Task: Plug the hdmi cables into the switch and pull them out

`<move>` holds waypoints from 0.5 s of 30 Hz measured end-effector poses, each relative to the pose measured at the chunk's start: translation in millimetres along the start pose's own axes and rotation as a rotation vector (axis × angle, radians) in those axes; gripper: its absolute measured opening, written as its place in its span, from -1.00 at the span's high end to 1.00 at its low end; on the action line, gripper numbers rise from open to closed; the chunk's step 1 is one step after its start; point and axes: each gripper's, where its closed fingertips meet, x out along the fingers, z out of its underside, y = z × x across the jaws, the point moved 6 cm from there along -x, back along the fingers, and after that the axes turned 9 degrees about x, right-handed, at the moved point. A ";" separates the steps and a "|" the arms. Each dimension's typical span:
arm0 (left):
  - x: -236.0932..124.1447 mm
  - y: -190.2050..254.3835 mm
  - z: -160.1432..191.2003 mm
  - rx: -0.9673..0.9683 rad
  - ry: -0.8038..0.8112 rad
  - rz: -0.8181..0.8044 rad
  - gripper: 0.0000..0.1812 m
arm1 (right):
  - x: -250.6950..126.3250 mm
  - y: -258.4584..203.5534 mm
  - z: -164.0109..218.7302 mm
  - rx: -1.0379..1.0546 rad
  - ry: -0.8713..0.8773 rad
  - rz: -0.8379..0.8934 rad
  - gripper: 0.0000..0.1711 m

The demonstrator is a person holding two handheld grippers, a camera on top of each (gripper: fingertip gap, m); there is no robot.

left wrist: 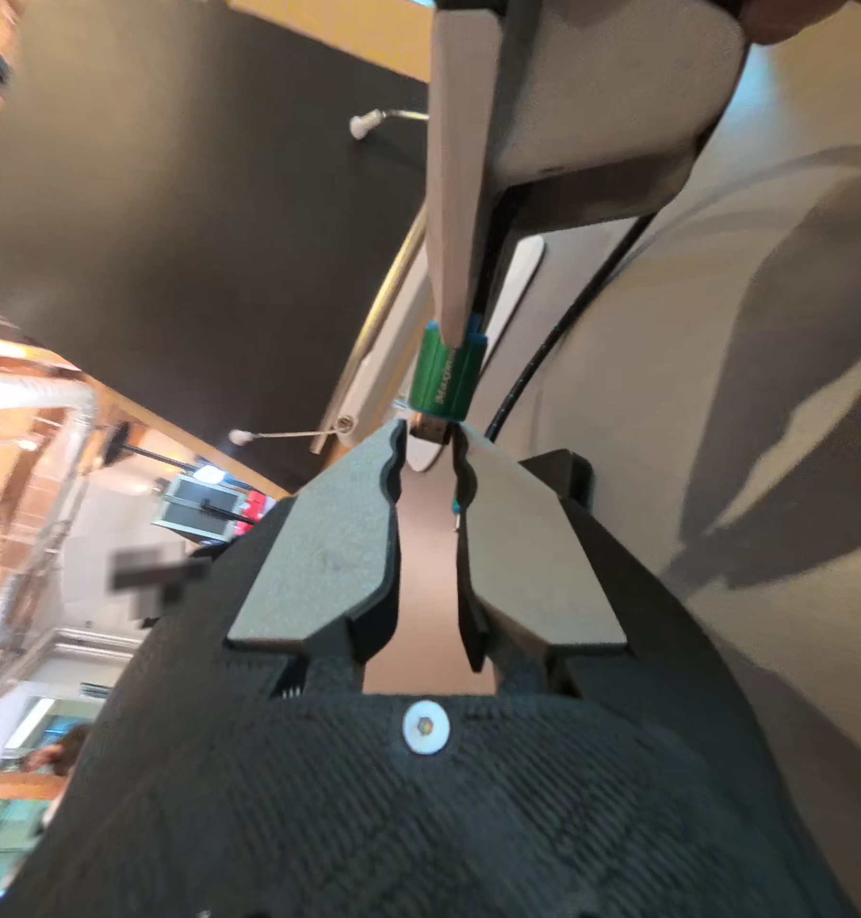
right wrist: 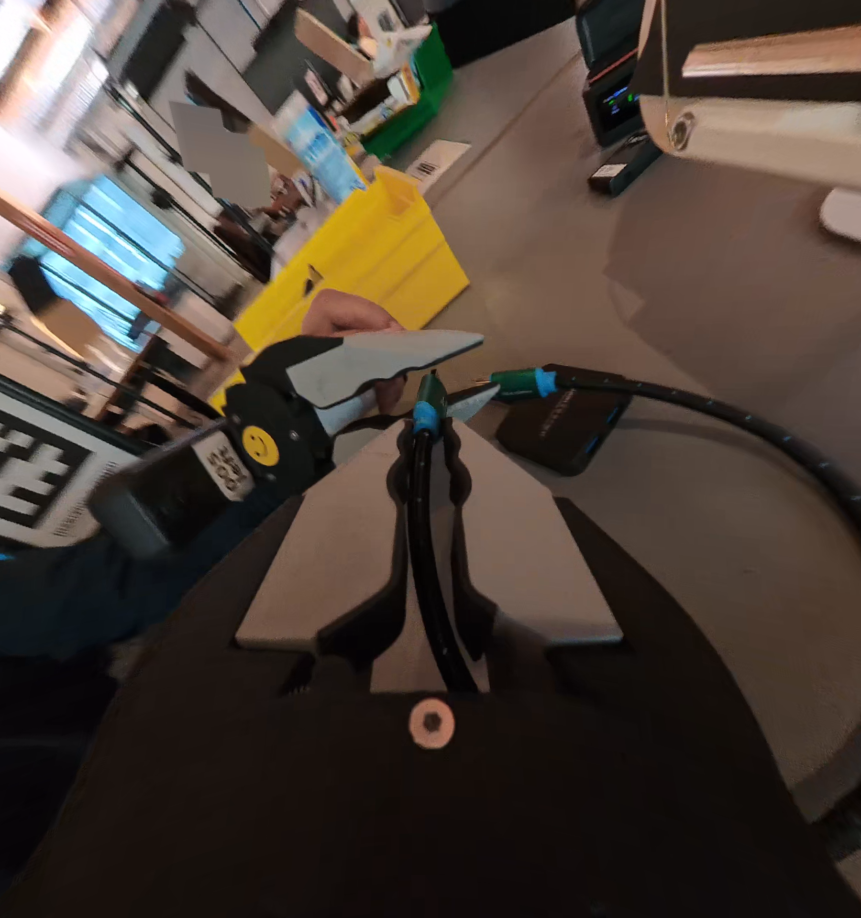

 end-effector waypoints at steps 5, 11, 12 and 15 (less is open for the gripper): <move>-2.2 -2.1 -7.8 0.200 -0.004 -0.132 0.79 | -3.9 4.0 0.8 0.150 0.001 -0.116 0.89; -1.9 -1.1 -11.2 0.353 -0.019 -0.193 0.82 | -4.0 7.6 6.4 0.276 -0.046 -0.211 0.87; -2.0 -0.7 -11.6 0.359 -0.018 -0.195 0.83 | -4.1 8.0 6.9 0.288 -0.050 -0.224 0.87; -3.3 -2.2 -13.6 0.358 -0.009 -0.211 0.81 | -5.8 8.5 7.2 0.314 -0.055 -0.262 0.87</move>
